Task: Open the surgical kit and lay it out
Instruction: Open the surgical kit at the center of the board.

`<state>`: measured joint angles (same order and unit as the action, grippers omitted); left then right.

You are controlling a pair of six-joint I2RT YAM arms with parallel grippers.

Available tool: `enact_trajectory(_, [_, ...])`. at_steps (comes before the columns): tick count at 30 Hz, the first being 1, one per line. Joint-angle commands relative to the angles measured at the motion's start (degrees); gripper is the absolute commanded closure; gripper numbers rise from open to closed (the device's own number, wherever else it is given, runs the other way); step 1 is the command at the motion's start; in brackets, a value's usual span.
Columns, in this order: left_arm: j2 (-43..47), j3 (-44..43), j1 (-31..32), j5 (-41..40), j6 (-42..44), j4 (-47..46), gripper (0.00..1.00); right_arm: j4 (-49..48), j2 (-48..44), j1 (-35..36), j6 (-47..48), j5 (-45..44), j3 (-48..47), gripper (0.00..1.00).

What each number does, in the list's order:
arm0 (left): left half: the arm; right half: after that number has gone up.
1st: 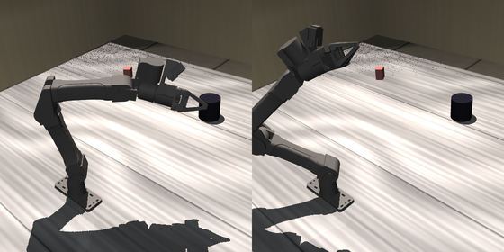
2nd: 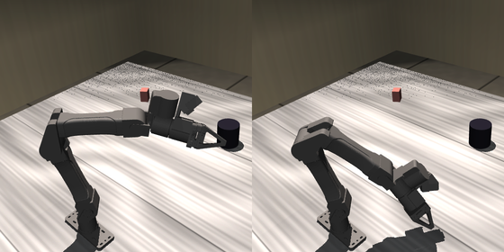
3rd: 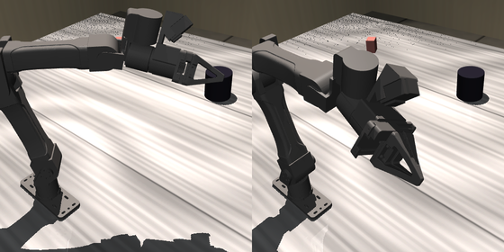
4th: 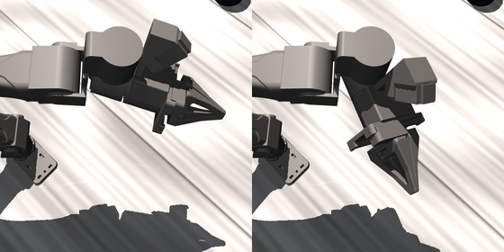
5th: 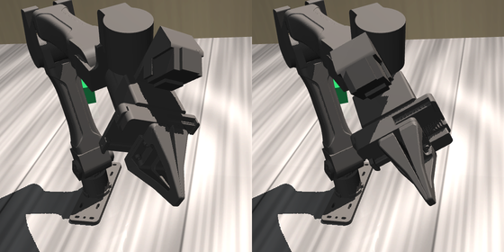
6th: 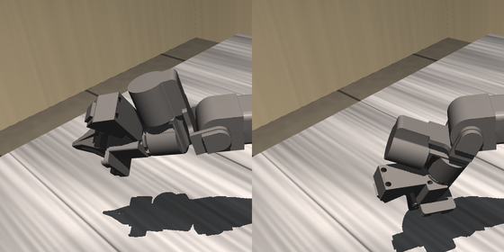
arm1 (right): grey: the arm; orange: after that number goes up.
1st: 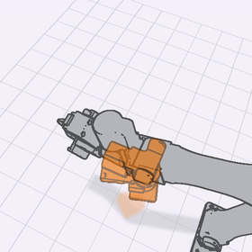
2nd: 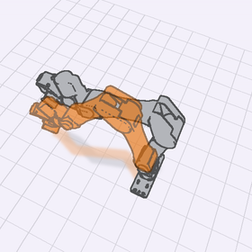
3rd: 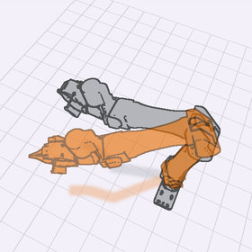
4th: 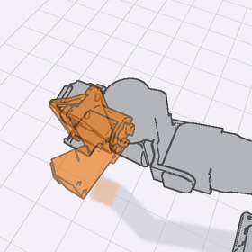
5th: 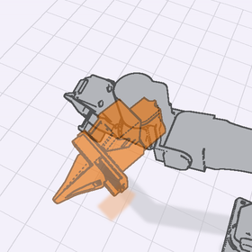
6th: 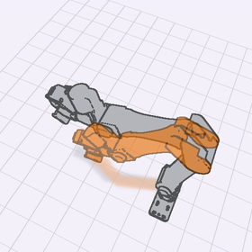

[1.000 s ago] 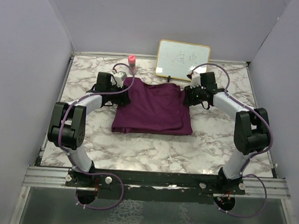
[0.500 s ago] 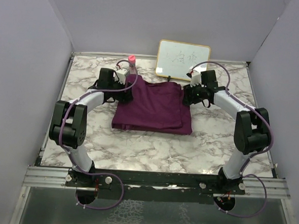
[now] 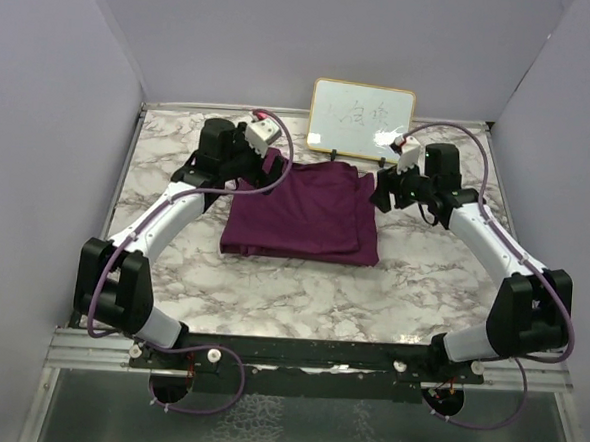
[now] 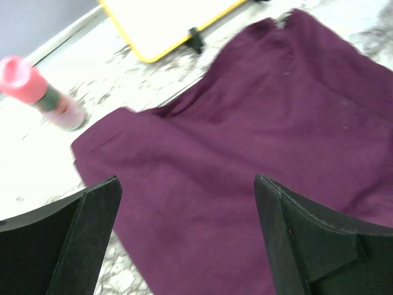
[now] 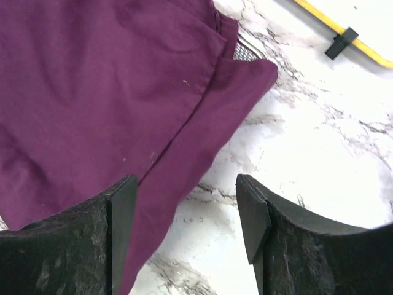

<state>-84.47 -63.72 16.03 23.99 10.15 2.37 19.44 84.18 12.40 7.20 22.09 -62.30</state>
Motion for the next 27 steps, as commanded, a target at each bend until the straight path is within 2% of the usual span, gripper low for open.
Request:
enact_trajectory(1, [-0.53,-4.01,6.13,7.34,7.79,8.72,0.08,-1.34,-4.11,-3.46,0.79,2.04,3.4,0.34])
enact_trajectory(6, [-3.86,-6.18,14.89,11.56,11.29,13.61,0.1,-3.04,-4.25,-11.88,-2.42,5.79,5.14,0.32])
enact_trajectory(12, [-9.73,-9.1,23.58,11.62,13.53,14.8,0.16,-3.25,-3.59,-12.84,-2.46,5.94,5.28,0.32])
enact_trajectory(19, [-17.02,-12.89,28.31,9.74,13.16,15.2,0.24,-3.78,-3.9,-13.32,-2.05,5.8,5.99,0.32])
enact_trajectory(24, [-20.24,-16.03,29.16,10.08,12.2,15.89,0.42,-3.9,-3.45,-13.61,-2.0,6.8,6.14,0.32])
enact_trajectory(27, [-21.52,-16.99,29.47,10.98,11.84,16.42,0.44,-3.75,-3.09,-13.63,-1.94,6.96,5.9,0.32])
